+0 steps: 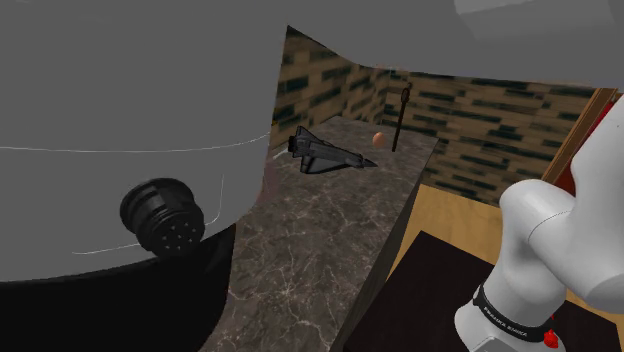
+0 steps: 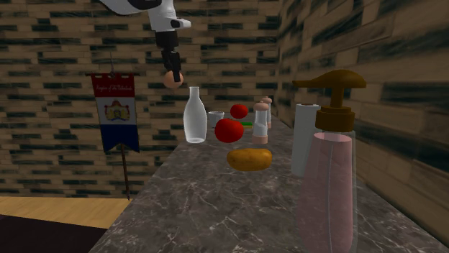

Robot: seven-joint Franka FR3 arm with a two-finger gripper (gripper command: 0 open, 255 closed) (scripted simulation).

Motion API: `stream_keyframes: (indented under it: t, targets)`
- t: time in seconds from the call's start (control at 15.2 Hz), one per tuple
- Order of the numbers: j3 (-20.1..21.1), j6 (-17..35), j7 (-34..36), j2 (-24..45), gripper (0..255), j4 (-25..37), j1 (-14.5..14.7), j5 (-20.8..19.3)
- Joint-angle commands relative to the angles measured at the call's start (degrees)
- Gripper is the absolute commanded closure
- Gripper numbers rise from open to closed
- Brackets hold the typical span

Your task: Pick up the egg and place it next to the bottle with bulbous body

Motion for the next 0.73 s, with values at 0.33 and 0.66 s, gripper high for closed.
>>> stream_keyframes:
  t: [0.33,0.66]
  targets:
    - [0.2,5.4,-0.5,0.2,255,-5.2,0.1,0.2]
    - [0.4,9.2,-0.8,0.8,255,-8.5,0.3,0.2]
